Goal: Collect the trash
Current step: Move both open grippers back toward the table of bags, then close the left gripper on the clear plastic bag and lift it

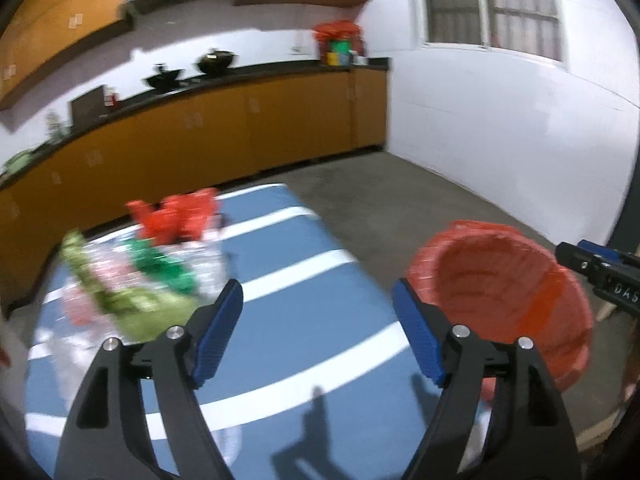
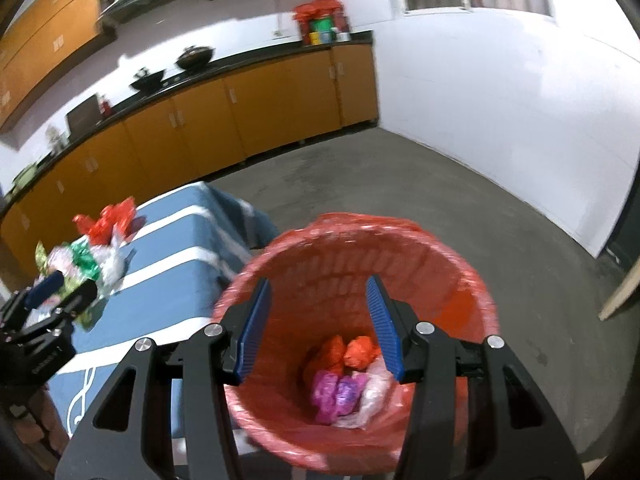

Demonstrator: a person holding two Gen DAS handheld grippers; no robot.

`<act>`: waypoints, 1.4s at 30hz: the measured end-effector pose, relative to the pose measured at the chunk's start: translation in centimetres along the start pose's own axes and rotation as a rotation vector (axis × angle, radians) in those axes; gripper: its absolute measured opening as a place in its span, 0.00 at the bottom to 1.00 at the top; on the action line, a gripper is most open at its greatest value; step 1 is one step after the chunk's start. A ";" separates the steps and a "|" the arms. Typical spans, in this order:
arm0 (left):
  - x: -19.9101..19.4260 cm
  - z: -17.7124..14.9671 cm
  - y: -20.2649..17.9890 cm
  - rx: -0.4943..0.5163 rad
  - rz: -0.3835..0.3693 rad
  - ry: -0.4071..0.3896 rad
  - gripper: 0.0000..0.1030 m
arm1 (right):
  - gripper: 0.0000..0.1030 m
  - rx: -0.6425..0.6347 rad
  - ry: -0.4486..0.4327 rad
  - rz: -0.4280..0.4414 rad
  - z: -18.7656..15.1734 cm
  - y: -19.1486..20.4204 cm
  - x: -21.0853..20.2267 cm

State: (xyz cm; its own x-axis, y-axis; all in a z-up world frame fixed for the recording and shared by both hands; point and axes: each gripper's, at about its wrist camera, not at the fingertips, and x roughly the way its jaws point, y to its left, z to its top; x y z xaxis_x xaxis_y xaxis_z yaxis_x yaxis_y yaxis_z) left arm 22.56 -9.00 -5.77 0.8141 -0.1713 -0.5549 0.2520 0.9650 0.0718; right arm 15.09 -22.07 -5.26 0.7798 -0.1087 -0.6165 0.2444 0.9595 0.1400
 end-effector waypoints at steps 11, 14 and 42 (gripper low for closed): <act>-4.6 -4.5 13.4 -0.200 0.322 -0.006 0.79 | 0.49 -0.222 0.018 0.184 -0.6 12.3 1.6; -4.6 -5.5 16.1 -0.238 0.366 0.021 0.81 | 0.49 -0.261 0.026 0.223 -0.9 15.2 2.0; 2.5 -8.1 22.1 -0.343 0.166 0.202 0.17 | 0.49 -0.402 0.113 0.333 -3.2 26.9 6.8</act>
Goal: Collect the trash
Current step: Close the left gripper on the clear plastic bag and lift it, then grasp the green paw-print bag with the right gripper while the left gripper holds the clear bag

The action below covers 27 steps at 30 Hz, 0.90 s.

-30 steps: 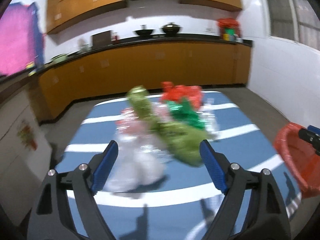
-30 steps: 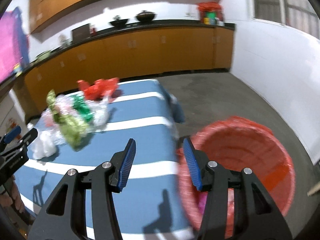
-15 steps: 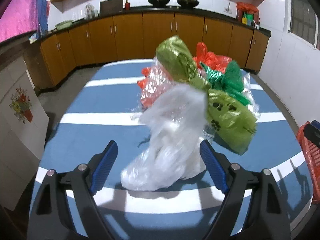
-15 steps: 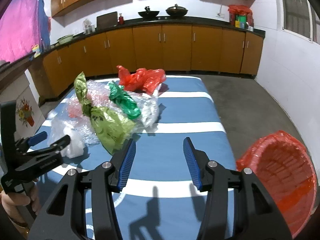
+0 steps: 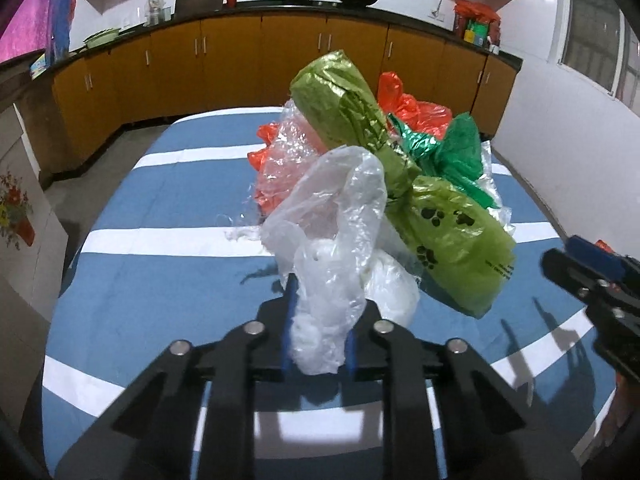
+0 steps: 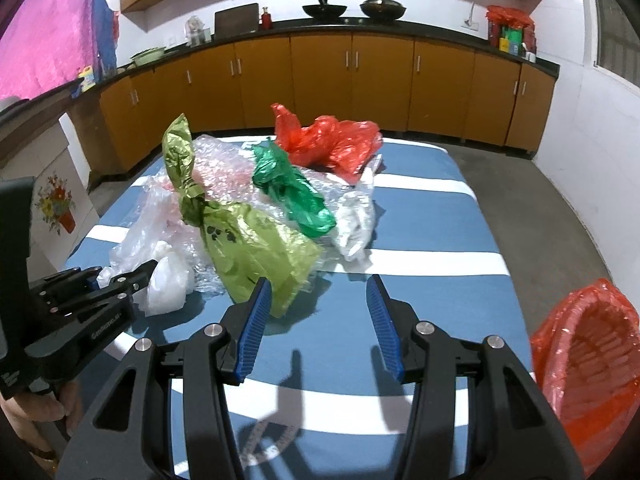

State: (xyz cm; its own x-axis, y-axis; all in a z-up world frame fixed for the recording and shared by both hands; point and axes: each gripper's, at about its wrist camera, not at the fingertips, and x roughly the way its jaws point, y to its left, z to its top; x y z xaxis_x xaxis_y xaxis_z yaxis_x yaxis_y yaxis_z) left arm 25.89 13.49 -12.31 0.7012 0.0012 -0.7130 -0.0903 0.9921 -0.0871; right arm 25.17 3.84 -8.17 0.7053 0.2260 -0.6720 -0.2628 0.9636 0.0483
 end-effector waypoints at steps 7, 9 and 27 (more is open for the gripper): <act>-2.8 -0.5 2.3 -0.042 0.011 -0.045 0.16 | 0.49 -0.017 0.016 0.053 0.6 1.5 1.2; -3.7 -0.4 3.3 -0.065 0.025 -0.058 0.16 | 0.49 -0.018 0.019 0.073 0.9 2.1 1.6; -4.4 1.4 5.6 -0.080 0.112 -0.098 0.16 | 0.44 -0.020 0.062 0.083 1.9 3.7 4.6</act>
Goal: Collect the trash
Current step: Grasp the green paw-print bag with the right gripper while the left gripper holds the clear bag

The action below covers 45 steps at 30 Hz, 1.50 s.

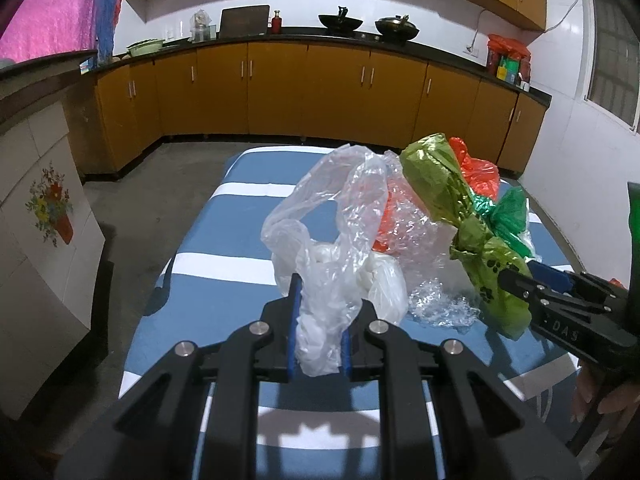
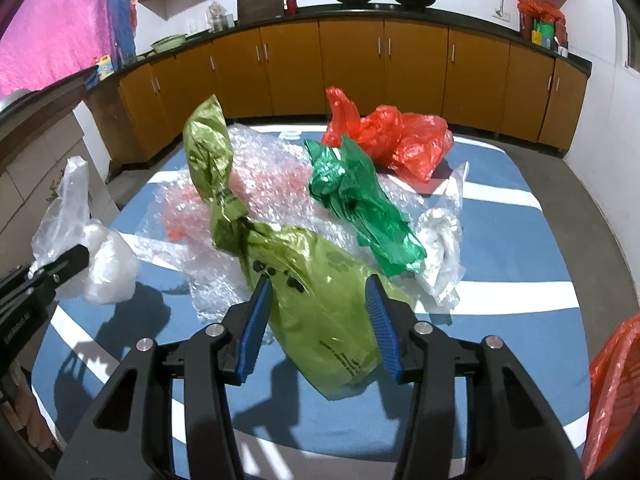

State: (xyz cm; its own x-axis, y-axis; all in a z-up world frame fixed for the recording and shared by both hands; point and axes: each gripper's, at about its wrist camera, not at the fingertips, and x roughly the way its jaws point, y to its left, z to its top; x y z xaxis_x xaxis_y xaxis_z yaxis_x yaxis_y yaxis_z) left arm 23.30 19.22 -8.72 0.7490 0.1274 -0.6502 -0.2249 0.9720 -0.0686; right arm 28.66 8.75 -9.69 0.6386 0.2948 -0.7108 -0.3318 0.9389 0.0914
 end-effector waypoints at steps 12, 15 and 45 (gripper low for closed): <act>0.2 0.1 0.1 -0.002 0.012 0.006 0.16 | 0.05 -0.006 0.010 0.024 -0.7 -0.1 -0.9; 0.2 0.2 -0.1 0.000 0.010 0.005 0.17 | 0.04 0.001 -0.009 0.035 -0.7 -0.3 -1.7; -1.7 0.1 -1.2 0.005 0.000 -0.017 0.17 | 0.26 0.015 -0.008 0.095 -1.2 -0.8 -3.2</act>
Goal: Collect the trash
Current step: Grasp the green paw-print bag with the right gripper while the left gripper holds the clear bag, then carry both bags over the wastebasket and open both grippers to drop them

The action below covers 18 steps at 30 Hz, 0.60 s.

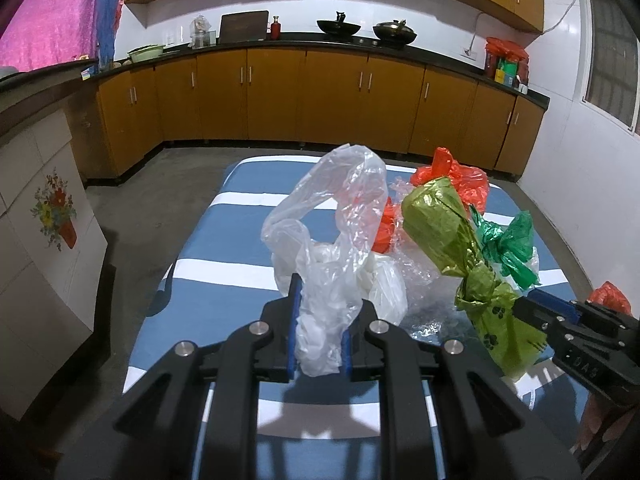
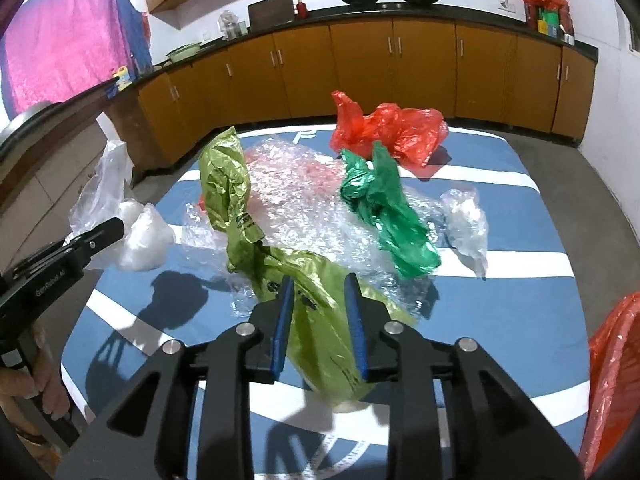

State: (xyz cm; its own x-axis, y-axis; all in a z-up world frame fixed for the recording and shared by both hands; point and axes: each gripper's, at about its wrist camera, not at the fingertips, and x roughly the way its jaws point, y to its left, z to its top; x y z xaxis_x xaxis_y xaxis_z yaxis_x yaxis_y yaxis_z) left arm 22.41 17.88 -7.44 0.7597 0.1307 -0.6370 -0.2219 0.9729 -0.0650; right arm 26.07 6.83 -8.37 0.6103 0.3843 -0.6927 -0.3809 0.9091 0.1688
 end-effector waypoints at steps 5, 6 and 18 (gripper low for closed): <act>-0.4 -0.1 -0.2 0.003 -0.005 -0.002 0.17 | 0.04 -0.034 0.022 -0.021 -0.7 0.4 0.5; -0.5 0.0 -0.3 0.004 -0.005 -0.004 0.17 | 0.03 -0.025 0.011 -0.014 -0.7 0.3 0.1; -1.7 0.2 -0.8 0.009 -0.027 -0.023 0.17 | 0.01 0.038 -0.137 -0.035 0.4 -1.5 -4.9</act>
State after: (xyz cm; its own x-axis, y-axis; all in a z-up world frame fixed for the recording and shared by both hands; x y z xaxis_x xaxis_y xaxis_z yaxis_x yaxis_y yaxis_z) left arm 21.46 16.96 -6.17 0.7791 0.1089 -0.6174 -0.1960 0.9777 -0.0749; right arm 23.90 3.66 -4.94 0.7131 0.3681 -0.5967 -0.3326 0.9268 0.1743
